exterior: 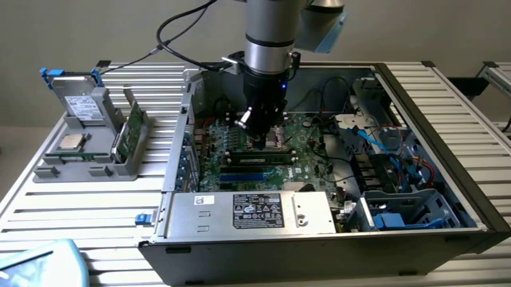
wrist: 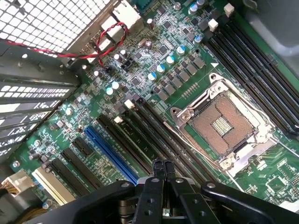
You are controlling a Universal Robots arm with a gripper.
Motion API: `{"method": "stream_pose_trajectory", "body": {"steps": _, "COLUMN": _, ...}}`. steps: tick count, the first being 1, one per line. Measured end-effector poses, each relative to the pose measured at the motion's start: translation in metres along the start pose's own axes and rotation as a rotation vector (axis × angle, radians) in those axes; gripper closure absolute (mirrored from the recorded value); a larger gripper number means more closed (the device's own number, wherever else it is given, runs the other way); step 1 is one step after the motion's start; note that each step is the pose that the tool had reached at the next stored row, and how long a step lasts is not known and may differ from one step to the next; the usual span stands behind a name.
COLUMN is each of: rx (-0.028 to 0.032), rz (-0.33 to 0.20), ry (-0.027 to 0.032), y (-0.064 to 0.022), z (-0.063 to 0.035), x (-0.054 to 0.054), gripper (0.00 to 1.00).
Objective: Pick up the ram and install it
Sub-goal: 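Press down the ram until it locks into place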
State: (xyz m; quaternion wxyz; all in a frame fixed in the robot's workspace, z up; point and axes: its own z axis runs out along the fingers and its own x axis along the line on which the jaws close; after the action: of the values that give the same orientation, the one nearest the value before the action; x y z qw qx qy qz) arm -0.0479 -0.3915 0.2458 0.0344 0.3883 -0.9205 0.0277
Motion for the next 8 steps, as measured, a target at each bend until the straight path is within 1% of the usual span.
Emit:
{"method": "stream_pose_trajectory", "body": {"steps": 3, "rx": 0.0006, "rz": 0.029, "ry": -0.0025, "y": -0.0001, "z": 0.0, "x": -0.0001, "gripper": 0.89}}
{"method": "stream_pose_trajectory", "body": {"steps": 5, "rx": 0.0031, "rz": 0.051, "ry": -0.0063, "y": 0.0, "z": 0.0001, "x": 0.0, "gripper": 0.89}}
{"method": "stream_pose_trajectory", "body": {"steps": 8, "rx": 0.0083, "rz": 0.083, "ry": -0.0135, "y": 0.0, "z": 0.0001, "x": 0.0, "gripper": 0.89}}
